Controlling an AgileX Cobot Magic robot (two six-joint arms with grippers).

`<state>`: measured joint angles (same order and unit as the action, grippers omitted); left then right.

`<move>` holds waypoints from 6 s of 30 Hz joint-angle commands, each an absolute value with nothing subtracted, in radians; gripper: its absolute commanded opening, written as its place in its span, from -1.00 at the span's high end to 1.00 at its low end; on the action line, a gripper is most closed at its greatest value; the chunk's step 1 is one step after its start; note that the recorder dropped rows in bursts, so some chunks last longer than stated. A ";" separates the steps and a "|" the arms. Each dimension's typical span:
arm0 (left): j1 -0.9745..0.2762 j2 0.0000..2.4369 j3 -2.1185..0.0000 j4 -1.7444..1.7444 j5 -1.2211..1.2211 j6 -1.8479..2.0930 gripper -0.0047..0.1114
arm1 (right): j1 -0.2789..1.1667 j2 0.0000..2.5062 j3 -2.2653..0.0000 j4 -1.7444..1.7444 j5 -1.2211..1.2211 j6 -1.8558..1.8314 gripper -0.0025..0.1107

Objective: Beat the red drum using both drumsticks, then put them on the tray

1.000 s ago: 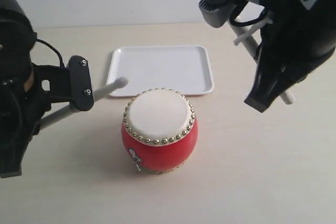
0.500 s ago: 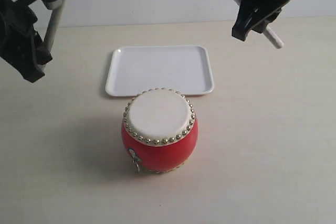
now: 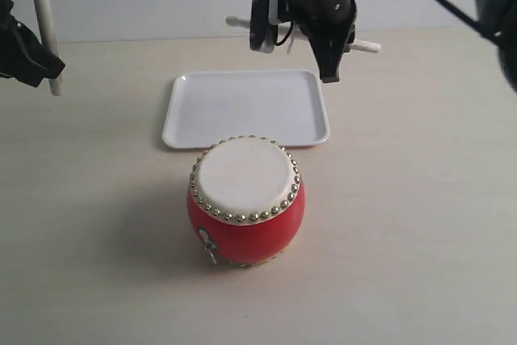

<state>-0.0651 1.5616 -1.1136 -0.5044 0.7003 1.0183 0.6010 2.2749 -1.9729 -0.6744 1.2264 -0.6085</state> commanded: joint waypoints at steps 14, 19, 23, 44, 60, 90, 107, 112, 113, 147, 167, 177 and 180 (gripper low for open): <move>-0.028 1.560 -1.120 -0.564 0.620 1.018 0.92 | 0.651 2.451 -2.103 -0.682 1.153 -0.627 0.96; -0.028 1.560 -1.120 -0.564 0.620 1.018 0.92 | 0.651 2.458 -2.103 -0.658 1.142 -0.599 0.96; -0.028 1.560 -1.120 -0.564 0.620 1.018 0.92 | 0.651 2.458 -2.104 -0.617 1.115 -0.578 0.96; -0.028 1.560 -1.120 -0.586 0.604 1.018 0.92 | 0.651 2.458 -2.104 -0.533 1.030 -0.548 0.96; -0.028 1.560 -1.120 -0.586 0.604 1.018 0.92 | 0.651 2.458 -2.104 -0.542 1.059 -0.528 0.47; -0.019 1.562 -0.847 -1.308 0.680 1.460 0.92 | 0.462 2.119 -1.865 0.266 1.018 -0.449 0.43; -0.019 1.820 -0.794 -1.462 1.105 1.908 0.92 | 0.464 2.012 -1.629 1.012 1.000 -1.265 0.43; -0.019 1.833 -0.794 -1.469 1.105 1.960 0.92 | 0.477 2.016 -1.629 1.088 1.050 -1.419 0.19; -0.019 1.833 -0.794 -1.476 1.105 1.965 0.92 | 0.488 2.021 -1.629 1.085 1.052 -1.431 0.10; -0.019 1.833 -0.794 -1.503 1.116 2.095 0.92 | 0.645 2.092 -1.631 1.099 0.838 -1.471 0.71; -0.019 1.833 -0.794 -1.516 1.118 2.095 -0.01 | 0.639 2.090 -1.635 1.096 0.832 -1.435 0.96; -0.019 1.833 -0.794 -1.533 1.119 2.093 -0.08 | 0.517 2.010 -1.635 1.073 0.758 -1.393 0.96; -0.019 1.833 -0.794 -1.555 1.118 2.093 -0.07 | 0.478 1.970 -1.640 0.960 0.692 -1.293 0.96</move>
<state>-0.0214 1.8319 -0.7962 -1.5213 1.1042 2.0933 0.5091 2.0134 -1.6339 1.0417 0.7422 -1.3712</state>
